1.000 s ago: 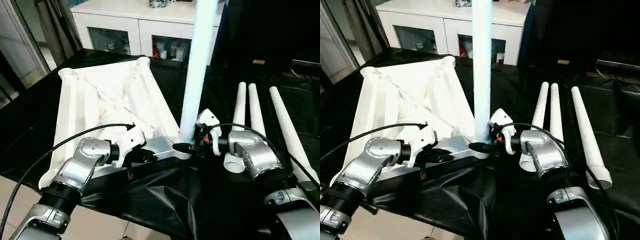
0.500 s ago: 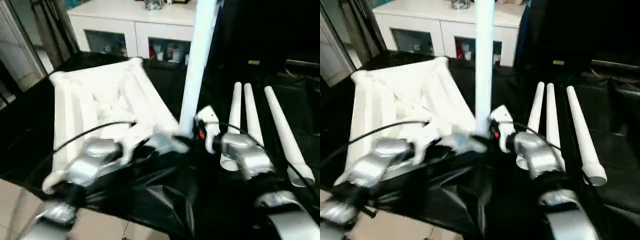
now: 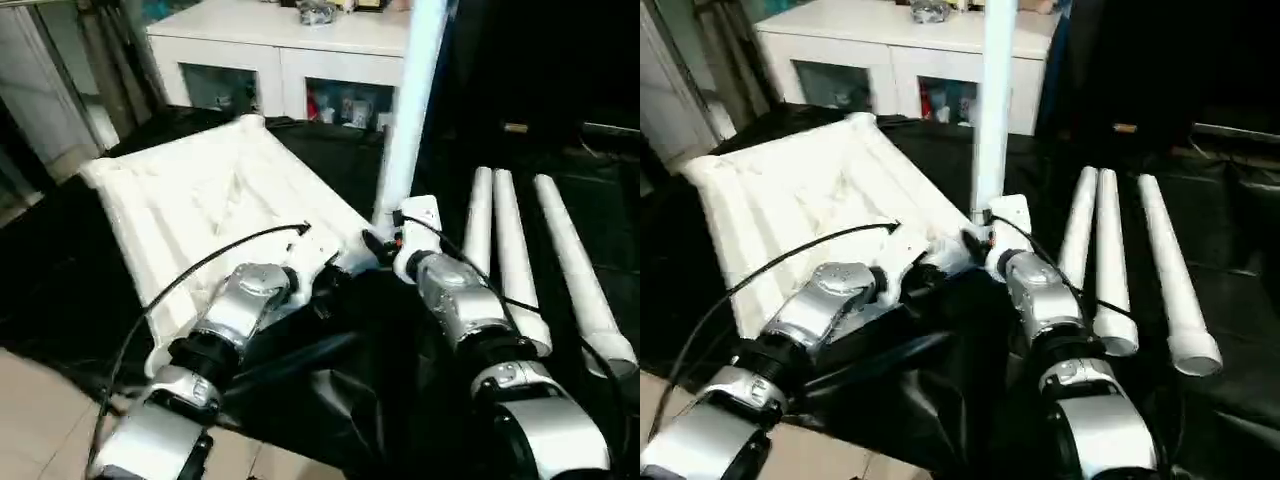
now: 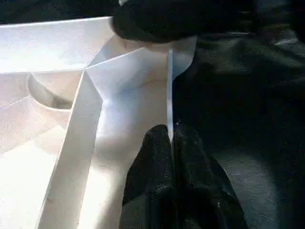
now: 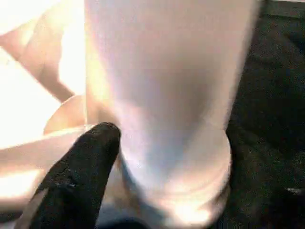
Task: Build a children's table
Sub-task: Rotate leg to tighten
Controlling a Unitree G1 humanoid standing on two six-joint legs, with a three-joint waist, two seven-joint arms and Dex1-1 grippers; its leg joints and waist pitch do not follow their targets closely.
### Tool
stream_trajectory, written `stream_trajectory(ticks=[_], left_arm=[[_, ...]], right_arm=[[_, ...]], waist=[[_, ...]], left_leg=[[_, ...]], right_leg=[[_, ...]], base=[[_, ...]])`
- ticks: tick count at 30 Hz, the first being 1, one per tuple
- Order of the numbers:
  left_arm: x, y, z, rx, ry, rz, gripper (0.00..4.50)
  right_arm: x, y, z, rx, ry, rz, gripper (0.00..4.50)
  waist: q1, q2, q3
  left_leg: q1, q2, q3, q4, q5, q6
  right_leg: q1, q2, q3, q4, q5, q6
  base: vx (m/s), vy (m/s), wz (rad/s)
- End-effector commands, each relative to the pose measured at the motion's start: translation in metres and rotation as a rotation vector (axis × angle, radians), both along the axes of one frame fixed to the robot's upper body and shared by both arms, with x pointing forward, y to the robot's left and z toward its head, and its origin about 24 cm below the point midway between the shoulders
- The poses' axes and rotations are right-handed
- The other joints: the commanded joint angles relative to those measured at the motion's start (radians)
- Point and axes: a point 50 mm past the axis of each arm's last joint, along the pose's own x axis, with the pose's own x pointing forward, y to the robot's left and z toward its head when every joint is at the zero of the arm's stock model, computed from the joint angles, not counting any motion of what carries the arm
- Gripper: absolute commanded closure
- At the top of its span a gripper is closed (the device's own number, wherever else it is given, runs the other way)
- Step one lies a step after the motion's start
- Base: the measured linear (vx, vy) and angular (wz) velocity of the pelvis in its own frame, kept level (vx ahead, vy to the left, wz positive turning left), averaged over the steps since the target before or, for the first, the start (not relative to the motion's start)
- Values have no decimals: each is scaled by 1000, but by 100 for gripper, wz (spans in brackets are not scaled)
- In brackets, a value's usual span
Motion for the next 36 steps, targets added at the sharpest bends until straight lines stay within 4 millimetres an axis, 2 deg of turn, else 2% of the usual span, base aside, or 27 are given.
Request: stream_trajectory(ticks=[1, 2, 8, 10, 11, 12, 13, 16, 17, 18, 21, 24, 27, 31, 35, 36], left_arm=[[1, -1, 6, -6, -45, -25, 450], [0, 0, 6, -8, -46, -39, 450], [-17, 22, 5, -26, -21, -217, 450], [-23, 28, 5, -40, 3, -264, 450], [-26, 30, 6, -47, 8, -298, 450], [-30, 35, 6, -47, 29, -336, 450], [-32, 39, 7, -40, 33, -354, 450], [-32, 48, 9, -30, 38, -359, 450], [-32, 50, 9, -27, 40, -363, 450], [-32, 51, 10, -27, 41, -364, 450], [-33, 53, 11, -25, 43, -369, 450], [-33, 53, 12, -27, 46, -374, 450], [-33, 52, 12, -31, 48, -378, 450], [-34, 53, 11, -33, 54, -373, 450], [-29, 52, 8, -34, 56, -296, 450], [-21, 50, 6, -19, 46, -206, 450]], right_arm=[[-9, 22, -9, 9, 45, 154, 62], [-9, 20, -8, 7, 39, 171, 62], [-12, -8, 7, -23, -18, 404, 62], [-14, -16, 12, -35, -26, 462, 62], [-14, -20, 13, -43, -22, 483, 62], [-17, -28, 15, -59, -12, 529, 62], [-19, -32, 16, -72, -2, 573, 62], [-25, -39, 17, -88, 25, 659, 62], [-26, -40, 18, -88, 31, 673, 89], [-26, -41, 18, -85, 36, 683, 89], [-27, -42, 18, -85, 40, 693, 102], [-27, -42, 19, -81, 43, 696, 140], [-28, -40, 19, -66, 46, 707, 157], [-31, -37, 16, -50, 60, 718, 174], [-28, -36, 10, -50, 73, 625, 175], [-22, -37, 3, -79, 76, 485, 176]], waist=[[3, -8, -62], [2, -11, -62], [7, -9, -65], [10, -7, -65], [17, -5, -65], [19, -9, -66], [23, -5, -66], [27, -8, -65], [29, -7, -65], [30, -8, -65], [30, -8, -67], [31, -10, -70], [31, -9, -72], [33, -10, -71], [32, -11, -69], [30, -11, -67]], left_leg=[[0, 55, -27, -70, -173, 52], [-2, 54, -26, -68, -157, 61], [-2, 60, -21, -62, -122, 99], [-3, 63, -21, -61, -117, 102], [1, 65, -19, -60, -119, 105], [0, 66, -19, -61, -118, 105], [3, 68, -18, -59, -117, 106], [2, 67, -17, -58, -107, 113], [1, 66, -18, -58, -106, 112], [0, 65, -19, -58, -105, 112], [-1, 65, -19, -57, -96, 108], [-1, 65, -19, -54, -76, 112], [-4, 64, -19, -51, -47, 130], [-4, 65, -19, -50, -51, 131], [-2, 65, -19, -52, -68, 116], [-2, 66, -19, -54, -80, 103]], right_leg=[[56, -100, 55, -86, -171, -188], [56, -101, 56, -83, -145, -198], [54, -96, 52, -73, -81, -228], [53, -96, 53, -69, -62, -234], [49, -96, 53, -68, -59, -242], [50, -97, 52, -67, -56, -244], [47, -96, 53, -65, -48, -249], [47, -94, 53, -65, -29, -247], [48, -95, 53, -64, -35, -246], [49, -95, 52, -65, -39, -244], [49, -97, 52, -63, -36, -244], [51, -97, 52, -59, -11, -248], [49, -94, 50, -54, 34, -254], [49, -95, 49, -55, 18, -249], [48, -95, 50, -59, -20, -245], [46, -96, 52, -62, -47, -241]], base=[[0, 0, 0], [0, 0, 0], [0, 0, 0], [0, 0, 0], [0, 0, 0], [0, 0, 0], [0, 0, 0], [0, 0, 0], [0, 0, 0], [0, 0, 0], [0, 0, 0], [0, 0, 0], [0, 0, 0], [0, 0, 0], [0, 0, 0], [0, 0, 0]])
